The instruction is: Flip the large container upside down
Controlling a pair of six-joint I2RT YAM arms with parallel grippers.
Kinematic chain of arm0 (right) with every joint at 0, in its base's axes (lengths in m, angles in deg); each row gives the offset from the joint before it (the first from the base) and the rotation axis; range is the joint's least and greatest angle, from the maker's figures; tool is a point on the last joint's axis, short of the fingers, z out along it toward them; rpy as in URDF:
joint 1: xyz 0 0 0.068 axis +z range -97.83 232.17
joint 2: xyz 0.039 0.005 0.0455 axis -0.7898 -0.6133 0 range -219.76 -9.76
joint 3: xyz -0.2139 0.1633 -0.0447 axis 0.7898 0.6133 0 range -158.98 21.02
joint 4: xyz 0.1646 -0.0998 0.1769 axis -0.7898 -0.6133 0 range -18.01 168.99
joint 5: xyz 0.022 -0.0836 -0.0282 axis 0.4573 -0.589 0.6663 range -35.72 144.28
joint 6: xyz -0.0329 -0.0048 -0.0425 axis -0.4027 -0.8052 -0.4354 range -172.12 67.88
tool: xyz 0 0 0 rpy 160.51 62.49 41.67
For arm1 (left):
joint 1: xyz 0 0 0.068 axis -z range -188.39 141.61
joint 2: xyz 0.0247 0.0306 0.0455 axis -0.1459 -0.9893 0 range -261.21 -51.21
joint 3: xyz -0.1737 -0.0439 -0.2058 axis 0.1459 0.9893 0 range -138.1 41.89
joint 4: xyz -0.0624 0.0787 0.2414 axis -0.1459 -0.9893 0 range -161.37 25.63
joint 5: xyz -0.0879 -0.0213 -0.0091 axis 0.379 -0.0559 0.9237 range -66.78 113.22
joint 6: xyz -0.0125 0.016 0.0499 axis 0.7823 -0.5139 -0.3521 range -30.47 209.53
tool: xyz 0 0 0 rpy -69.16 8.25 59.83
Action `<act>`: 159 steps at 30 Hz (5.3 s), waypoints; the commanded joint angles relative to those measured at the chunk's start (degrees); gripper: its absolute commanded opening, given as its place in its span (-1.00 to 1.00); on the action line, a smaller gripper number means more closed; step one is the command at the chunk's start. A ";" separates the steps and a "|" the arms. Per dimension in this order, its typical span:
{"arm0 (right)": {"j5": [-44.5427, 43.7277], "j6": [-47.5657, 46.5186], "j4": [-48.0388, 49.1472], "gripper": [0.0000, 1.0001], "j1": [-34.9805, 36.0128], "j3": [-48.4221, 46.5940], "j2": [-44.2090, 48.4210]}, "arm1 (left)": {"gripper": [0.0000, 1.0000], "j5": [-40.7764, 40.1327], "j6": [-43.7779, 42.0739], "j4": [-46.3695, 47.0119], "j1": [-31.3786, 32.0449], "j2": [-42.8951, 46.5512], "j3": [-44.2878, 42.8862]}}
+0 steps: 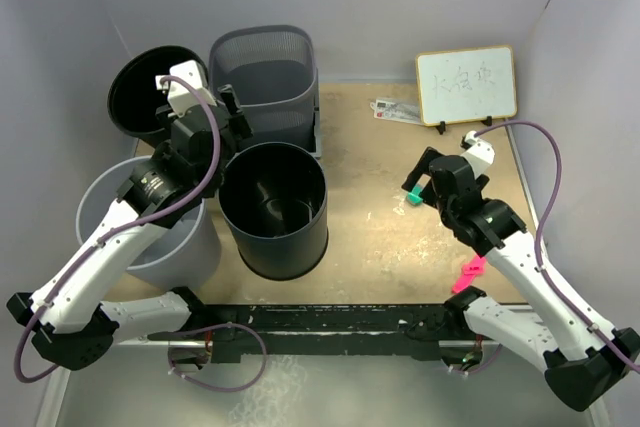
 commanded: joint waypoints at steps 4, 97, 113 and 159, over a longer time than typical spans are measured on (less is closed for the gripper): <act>-1.47 2.89 0.65 1.00 -0.23 0.07 -0.92 | 0.52 -3.90 -4.22 5.40 -0.36 3.63 3.66; 17.96 -19.95 -10.33 0.99 -0.27 -21.43 -3.46 | -0.66 48.94 31.98 33.16 6.67 -3.15 29.00; 56.25 -19.46 -7.21 0.97 -25.64 -11.45 -4.64 | 0.21 43.67 26.00 23.33 6.41 -3.73 30.83; 36.38 -41.18 -18.37 -1.00 -20.01 -50.10 -11.38 | 0.45 39.70 15.07 12.95 5.92 -2.65 18.62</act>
